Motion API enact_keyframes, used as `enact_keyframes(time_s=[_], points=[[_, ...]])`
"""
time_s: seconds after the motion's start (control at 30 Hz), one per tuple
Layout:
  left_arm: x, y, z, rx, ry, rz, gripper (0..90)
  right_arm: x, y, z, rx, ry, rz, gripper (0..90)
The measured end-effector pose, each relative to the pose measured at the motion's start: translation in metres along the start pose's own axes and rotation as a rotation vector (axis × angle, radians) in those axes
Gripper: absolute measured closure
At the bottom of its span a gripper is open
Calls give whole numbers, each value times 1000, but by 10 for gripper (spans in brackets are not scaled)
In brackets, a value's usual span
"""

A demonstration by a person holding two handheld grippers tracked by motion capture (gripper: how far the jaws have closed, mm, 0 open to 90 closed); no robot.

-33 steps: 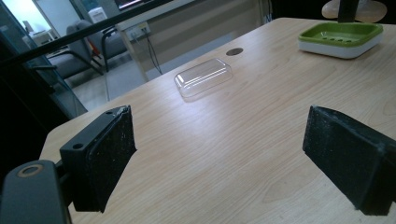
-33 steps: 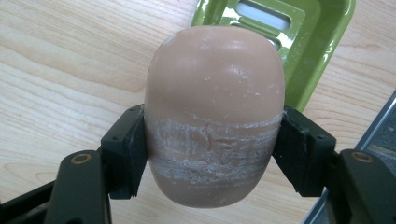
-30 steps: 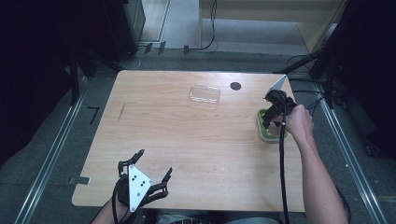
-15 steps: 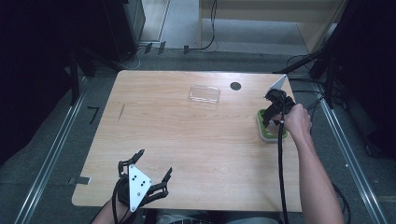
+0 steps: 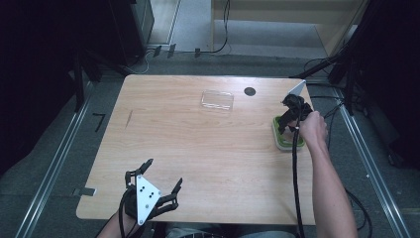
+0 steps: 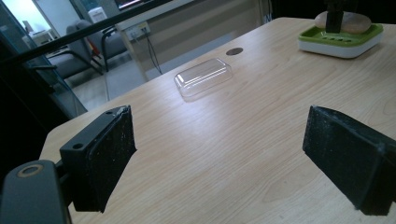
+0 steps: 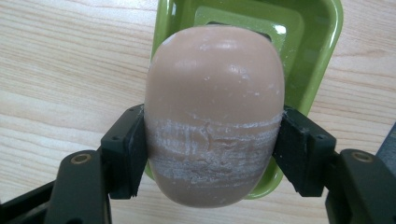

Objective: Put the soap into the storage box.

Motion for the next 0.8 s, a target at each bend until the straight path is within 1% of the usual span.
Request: enact_keyframes(time_s=[0.33, 0.67, 0.8], points=[[1, 0, 0, -1, 1, -5, 99, 2, 3, -3, 3, -26, -10, 334], [0, 0, 0, -1, 1, -3, 99, 3, 6, -10, 10, -16, -38, 334], [0, 0, 0, 0, 1, -3, 99, 3, 6, -11, 9, -18, -40, 334]])
Point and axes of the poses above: each handheld gripper's, and its own axes: z roughly backward along the jaws, y roughly out of its top, x roughly to its right, the point moved 3 cm from there along -z, roughly forward along the jaws, and after that the axes turned 11 degrees about z, right-handed, at the moved point
